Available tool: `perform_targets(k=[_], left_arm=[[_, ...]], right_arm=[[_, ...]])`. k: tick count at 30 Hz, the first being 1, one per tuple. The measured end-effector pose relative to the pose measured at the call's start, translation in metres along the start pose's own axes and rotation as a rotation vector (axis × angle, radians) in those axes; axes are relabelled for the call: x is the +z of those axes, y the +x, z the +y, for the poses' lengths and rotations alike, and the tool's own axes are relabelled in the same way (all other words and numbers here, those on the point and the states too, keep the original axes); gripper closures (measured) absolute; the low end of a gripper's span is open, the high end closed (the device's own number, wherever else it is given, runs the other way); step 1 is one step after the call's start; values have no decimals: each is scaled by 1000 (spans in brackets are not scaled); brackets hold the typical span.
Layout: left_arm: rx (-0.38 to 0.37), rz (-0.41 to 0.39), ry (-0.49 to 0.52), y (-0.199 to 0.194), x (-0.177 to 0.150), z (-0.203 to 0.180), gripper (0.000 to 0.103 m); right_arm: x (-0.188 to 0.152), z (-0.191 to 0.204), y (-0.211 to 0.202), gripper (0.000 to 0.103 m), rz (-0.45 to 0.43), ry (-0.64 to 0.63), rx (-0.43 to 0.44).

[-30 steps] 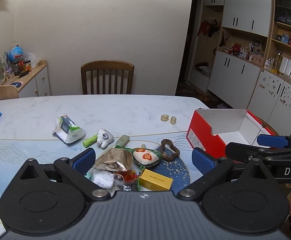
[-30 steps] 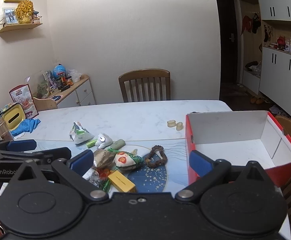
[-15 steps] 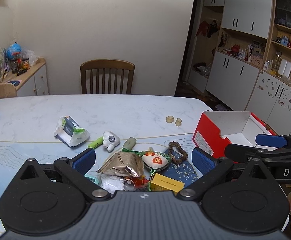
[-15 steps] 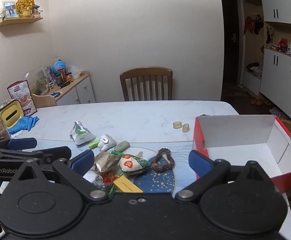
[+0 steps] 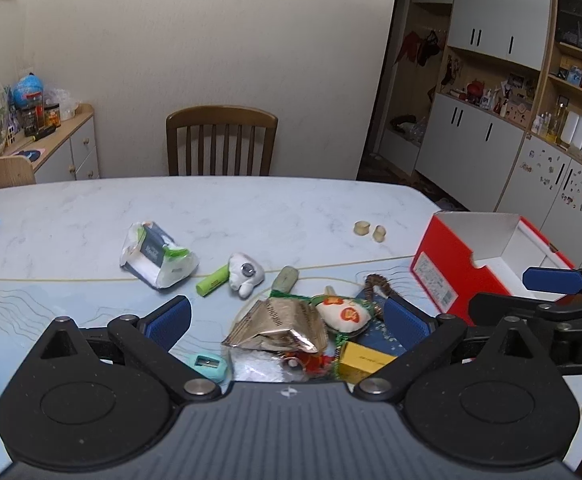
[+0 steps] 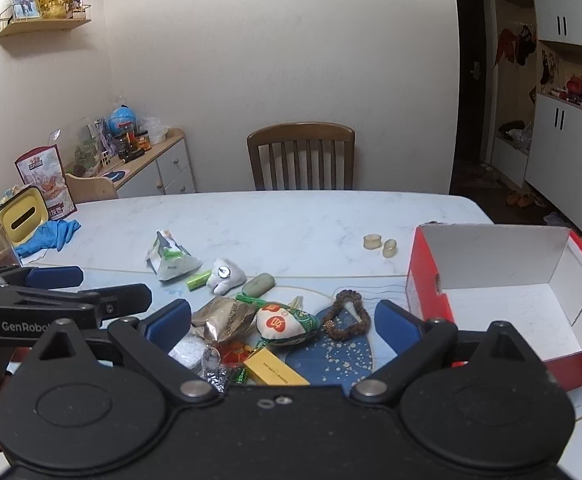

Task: Organize objects
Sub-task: 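Move both grippers toward the cluttered items on the table, then grasp the teal sharpener with the left gripper while the right gripper grasps the yellow box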

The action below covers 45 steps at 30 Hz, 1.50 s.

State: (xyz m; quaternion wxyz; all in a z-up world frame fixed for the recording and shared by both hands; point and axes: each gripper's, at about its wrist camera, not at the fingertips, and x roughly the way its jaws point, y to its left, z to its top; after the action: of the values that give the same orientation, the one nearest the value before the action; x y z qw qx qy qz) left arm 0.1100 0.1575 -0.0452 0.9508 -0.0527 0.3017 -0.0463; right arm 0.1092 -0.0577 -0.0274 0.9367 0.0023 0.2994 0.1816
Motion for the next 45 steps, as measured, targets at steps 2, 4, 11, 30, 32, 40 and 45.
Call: perform_targets(k=[2,4,11,30,32,40,45], left_arm=[[-1,14,10,6,-2,5,0],[2,24,22,11,-5,9,0],[-8,124,54,42,-31,28,0],[80,231,37,103,-51,86,1],[76,229,42,105,-51,87,1],[29,237,22,115,-49,87,12],[5,239,28,110,-46,92,21]], right_arm=[[0,1,5,9,11,4,1],[-2,2,12,11,27,8,2],[-18,3,42,19,128,-32,-3],[-37,-6,108,30,284,-84,-22],[-38,-6,113,32,296,-91,-21],[-41,-2,130,39,331,-123,-12],[-40,4,136,41,343,-135,15]])
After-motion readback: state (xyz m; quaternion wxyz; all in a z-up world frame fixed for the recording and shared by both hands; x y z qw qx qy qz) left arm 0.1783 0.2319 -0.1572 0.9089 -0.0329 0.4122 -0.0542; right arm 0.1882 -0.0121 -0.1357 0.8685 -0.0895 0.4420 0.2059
